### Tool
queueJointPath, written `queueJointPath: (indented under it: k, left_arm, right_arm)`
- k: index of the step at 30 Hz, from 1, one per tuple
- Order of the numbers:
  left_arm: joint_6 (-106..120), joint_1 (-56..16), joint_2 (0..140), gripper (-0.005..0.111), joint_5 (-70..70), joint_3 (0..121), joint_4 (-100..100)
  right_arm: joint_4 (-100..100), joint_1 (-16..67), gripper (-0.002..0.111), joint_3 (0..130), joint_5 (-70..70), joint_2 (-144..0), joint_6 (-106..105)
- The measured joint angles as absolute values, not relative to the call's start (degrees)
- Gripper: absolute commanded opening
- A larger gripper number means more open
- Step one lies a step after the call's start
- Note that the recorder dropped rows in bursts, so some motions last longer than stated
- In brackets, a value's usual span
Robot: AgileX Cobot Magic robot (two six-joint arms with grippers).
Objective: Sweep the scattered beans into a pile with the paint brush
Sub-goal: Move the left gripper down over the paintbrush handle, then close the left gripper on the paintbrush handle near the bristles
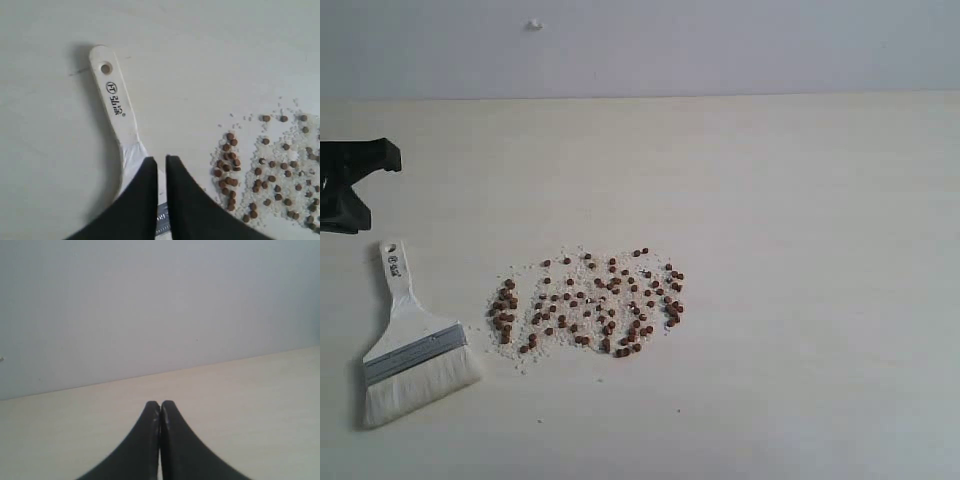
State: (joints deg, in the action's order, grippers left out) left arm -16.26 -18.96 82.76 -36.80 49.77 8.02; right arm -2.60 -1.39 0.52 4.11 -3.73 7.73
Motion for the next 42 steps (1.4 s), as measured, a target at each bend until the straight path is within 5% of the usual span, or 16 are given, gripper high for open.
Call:
queueJointPath:
  k: [5,8,42]
  left_arm:
    - [-16.5,-19.0,83.7,0.045,-36.8,49.8,10.9]
    - [-16.5,-19.0,86.0,0.051,-37.1,49.8,11.7]
    - [-28.5,-19.0,103.5,0.05,-49.3,60.7,10.2]
  right_arm:
    - [-2.6,-1.4,0.0,0.5,4.1,-3.7,7.7]
    - [-2.6,-1.4,0.0,0.5,4.1,-3.7,7.7]
    - [-2.6,-1.4,0.0,0.5,4.1,-3.7,7.7]
